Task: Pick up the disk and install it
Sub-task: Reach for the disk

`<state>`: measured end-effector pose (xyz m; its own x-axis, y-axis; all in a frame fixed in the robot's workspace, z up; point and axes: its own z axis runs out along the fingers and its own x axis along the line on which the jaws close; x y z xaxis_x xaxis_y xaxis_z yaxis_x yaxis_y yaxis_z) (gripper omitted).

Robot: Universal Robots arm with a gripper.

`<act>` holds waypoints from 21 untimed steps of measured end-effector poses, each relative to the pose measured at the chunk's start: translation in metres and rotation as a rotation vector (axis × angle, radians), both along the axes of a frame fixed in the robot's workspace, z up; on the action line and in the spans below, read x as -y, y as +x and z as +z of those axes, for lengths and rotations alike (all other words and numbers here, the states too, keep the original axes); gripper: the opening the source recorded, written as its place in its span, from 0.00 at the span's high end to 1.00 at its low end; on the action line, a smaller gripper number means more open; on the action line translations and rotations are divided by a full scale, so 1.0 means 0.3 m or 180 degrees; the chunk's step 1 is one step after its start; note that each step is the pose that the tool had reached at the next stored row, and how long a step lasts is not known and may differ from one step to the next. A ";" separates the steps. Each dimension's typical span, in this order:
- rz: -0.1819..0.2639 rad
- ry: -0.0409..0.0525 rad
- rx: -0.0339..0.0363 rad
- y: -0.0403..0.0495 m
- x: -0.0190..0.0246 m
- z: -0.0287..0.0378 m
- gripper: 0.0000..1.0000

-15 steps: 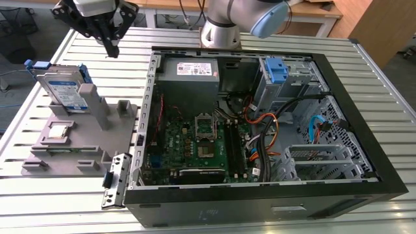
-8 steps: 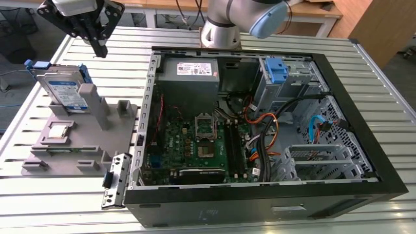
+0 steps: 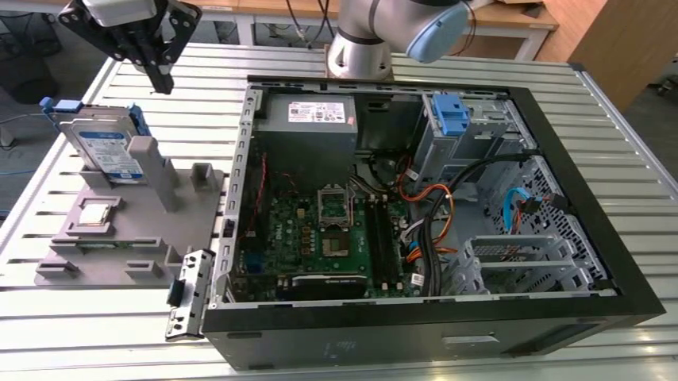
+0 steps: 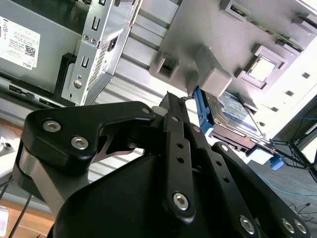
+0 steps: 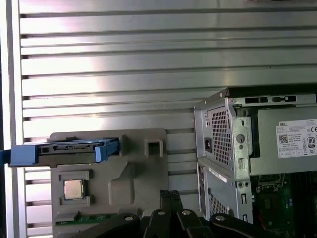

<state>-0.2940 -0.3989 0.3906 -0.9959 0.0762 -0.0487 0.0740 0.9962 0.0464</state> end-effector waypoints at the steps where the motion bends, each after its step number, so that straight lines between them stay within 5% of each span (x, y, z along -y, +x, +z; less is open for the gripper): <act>1: 0.0000 0.0000 -0.0016 0.000 0.000 0.000 0.89; 21: 0.0000 0.0000 -0.0021 -0.043 -0.017 -0.006 0.89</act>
<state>-0.3070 -0.3939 0.3888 -0.9962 0.0763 -0.0420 0.0744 0.9962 0.0460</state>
